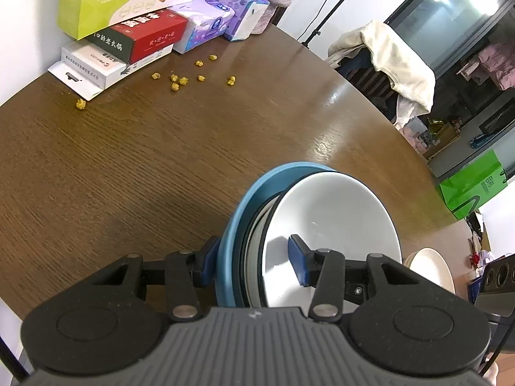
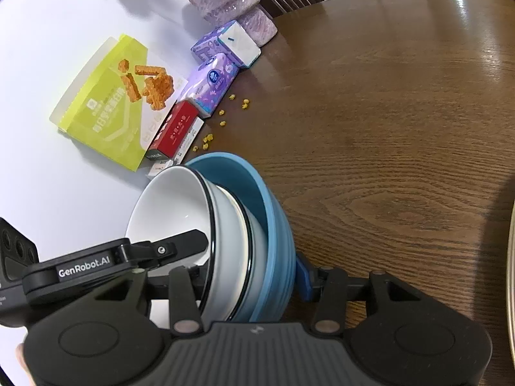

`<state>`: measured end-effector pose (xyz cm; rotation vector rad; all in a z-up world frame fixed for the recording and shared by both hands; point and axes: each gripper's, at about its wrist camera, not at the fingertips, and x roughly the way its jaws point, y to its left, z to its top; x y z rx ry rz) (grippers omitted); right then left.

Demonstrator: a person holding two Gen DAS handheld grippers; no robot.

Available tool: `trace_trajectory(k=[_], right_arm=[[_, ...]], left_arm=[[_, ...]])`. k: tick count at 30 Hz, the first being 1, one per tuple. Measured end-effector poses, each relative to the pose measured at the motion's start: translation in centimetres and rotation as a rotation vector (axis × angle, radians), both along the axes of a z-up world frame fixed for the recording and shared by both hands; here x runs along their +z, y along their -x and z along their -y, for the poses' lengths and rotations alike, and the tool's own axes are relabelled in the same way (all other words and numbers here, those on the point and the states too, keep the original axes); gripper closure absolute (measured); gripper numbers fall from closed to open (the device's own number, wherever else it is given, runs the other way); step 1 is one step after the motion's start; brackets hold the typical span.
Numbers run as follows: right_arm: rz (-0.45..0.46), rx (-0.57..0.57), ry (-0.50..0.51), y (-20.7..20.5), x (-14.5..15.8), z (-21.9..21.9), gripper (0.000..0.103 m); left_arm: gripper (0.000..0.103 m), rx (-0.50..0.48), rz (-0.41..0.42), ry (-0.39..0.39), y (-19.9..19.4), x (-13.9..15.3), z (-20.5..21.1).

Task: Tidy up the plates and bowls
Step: 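Lift the blue bowl with nested white bowls using both tools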

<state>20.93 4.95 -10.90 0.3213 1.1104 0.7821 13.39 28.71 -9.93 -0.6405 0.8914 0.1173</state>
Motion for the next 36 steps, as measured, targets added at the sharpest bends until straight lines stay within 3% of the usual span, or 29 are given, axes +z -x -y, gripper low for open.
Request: trace_trajectory(k=[36], right_arm=[[0.011,-0.038,-0.028,-0.7,1.8,4.0,0.058]], left_arm=[[0.057,-0.028,0.017,-0.026,-1.3,2.2,4.0]])
